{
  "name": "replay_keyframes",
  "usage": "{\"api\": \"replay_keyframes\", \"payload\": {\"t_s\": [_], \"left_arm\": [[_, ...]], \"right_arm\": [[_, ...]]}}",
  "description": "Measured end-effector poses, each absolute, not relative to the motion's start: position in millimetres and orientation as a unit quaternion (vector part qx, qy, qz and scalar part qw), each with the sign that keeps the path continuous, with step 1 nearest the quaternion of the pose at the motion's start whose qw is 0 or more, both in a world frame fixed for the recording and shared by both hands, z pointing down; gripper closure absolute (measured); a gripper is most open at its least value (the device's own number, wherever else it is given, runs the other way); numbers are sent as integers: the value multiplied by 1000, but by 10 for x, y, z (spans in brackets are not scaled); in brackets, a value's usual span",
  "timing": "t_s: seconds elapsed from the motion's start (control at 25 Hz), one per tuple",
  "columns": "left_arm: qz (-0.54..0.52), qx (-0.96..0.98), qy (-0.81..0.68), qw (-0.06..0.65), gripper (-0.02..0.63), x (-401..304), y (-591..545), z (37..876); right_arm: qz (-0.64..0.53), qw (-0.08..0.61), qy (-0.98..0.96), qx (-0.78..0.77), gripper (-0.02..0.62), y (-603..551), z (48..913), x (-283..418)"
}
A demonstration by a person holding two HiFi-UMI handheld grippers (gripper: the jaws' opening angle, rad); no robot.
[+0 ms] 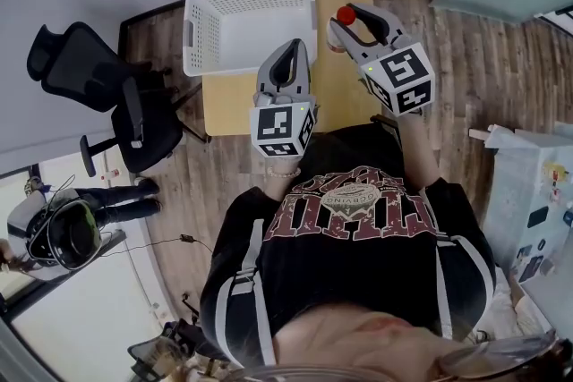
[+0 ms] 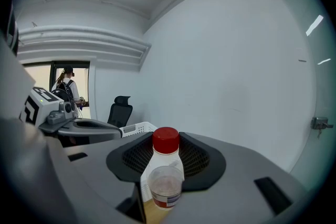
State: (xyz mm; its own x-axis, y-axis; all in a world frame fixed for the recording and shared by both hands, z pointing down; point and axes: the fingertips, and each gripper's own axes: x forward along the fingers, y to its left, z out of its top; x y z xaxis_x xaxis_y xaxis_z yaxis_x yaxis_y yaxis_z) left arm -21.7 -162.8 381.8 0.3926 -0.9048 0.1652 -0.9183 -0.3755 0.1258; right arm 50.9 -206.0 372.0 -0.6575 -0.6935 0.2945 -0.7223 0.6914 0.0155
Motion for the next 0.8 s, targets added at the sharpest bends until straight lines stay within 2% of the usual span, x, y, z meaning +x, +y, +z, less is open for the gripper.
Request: {"api": "replay_keyframes", "payload": {"t_s": [0.8], "left_arm": [[38, 825, -555, 103, 560, -352, -1568, 3866]], "right_arm": [[91, 179, -898, 392, 440, -2158, 4653, 486]]}}
